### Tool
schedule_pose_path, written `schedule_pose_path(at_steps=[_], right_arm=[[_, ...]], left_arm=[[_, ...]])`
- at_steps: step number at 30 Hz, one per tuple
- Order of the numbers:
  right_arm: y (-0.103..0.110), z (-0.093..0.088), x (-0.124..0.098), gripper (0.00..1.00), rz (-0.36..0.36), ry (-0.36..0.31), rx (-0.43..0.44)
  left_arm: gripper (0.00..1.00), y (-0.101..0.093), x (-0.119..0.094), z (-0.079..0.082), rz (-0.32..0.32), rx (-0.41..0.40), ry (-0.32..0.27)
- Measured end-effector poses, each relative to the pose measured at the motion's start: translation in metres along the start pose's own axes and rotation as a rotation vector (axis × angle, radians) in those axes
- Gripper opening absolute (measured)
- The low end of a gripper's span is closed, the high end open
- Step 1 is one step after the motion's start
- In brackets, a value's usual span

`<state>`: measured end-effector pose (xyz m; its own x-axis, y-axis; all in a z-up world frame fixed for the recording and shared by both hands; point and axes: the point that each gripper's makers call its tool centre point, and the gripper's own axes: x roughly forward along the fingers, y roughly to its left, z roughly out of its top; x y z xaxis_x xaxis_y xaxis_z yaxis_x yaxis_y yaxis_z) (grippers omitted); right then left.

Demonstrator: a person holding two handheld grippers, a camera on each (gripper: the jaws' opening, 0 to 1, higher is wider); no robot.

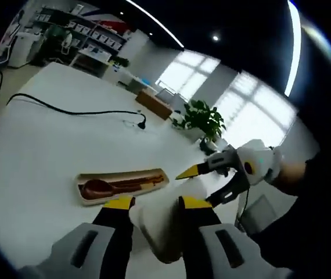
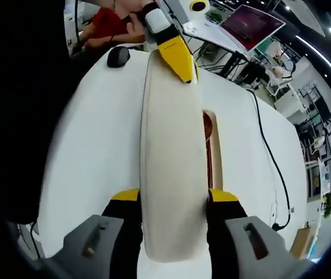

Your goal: Arrange the utensils inside the cutlery case until each visible utensil rests in its matching compartment.

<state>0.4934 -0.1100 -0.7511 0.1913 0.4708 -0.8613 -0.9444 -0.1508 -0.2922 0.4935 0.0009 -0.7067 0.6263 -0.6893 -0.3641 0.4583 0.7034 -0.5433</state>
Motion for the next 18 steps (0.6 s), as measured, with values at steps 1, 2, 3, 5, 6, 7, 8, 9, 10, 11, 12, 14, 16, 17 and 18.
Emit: schedule_pose_path(at_steps=[1,2,3,5,6,7,8,9,10,11,12,14,16,17,18], right_arm=[[-0.003,0.000,0.000,0.41,0.001,0.001,0.006],[-0.007,-0.001,0.001,0.41,0.003,0.000,0.012],[-0.010,-0.002,0.002,0.41,0.006,0.003,0.017],[-0.014,-0.004,0.005,0.41,0.013,0.005,0.028],[-0.017,-0.005,0.007,0.41,0.024,0.010,0.034],[-0.019,-0.006,0.008,0.41,0.027,0.014,0.034],[-0.021,-0.007,0.010,0.41,0.030,0.018,0.034],[-0.024,-0.009,0.013,0.41,0.033,0.024,0.036],[-0.026,-0.010,0.015,0.41,0.040,0.030,0.039],[-0.030,-0.011,0.017,0.41,0.046,0.034,0.040],[-0.032,-0.011,0.019,0.41,0.050,0.036,0.040],[-0.036,-0.013,0.023,0.41,0.067,0.048,0.048],[-0.040,-0.016,0.028,0.41,0.083,0.063,0.058],[-0.042,-0.016,0.030,0.41,0.089,0.067,0.058],[-0.043,-0.019,0.032,0.41,0.102,0.081,0.059]], left_arm=[[0.36,0.005,0.003,0.003,0.028,0.056,-0.005],[0.37,0.008,0.005,0.004,0.043,0.088,-0.009],[0.38,0.011,0.008,0.009,0.055,0.127,-0.026],[0.40,0.015,0.012,0.013,0.063,0.143,-0.047],[0.40,0.015,0.016,0.012,0.065,0.130,-0.042],[0.41,0.018,0.018,0.014,0.068,0.130,-0.046],[0.42,0.022,0.020,0.015,0.073,0.133,-0.055],[0.42,0.025,0.022,0.016,0.079,0.136,-0.055],[0.43,0.027,0.024,0.016,0.085,0.141,-0.053],[0.43,0.032,0.027,0.017,0.098,0.152,-0.052],[0.44,0.034,0.029,0.018,0.102,0.157,-0.053],[0.46,0.040,0.034,0.020,0.112,0.164,-0.054],[0.50,0.044,0.039,0.022,0.118,0.211,-0.058],[0.50,0.046,0.041,0.023,0.121,0.210,-0.059],[0.50,0.049,0.045,0.022,0.120,0.200,-0.045]])
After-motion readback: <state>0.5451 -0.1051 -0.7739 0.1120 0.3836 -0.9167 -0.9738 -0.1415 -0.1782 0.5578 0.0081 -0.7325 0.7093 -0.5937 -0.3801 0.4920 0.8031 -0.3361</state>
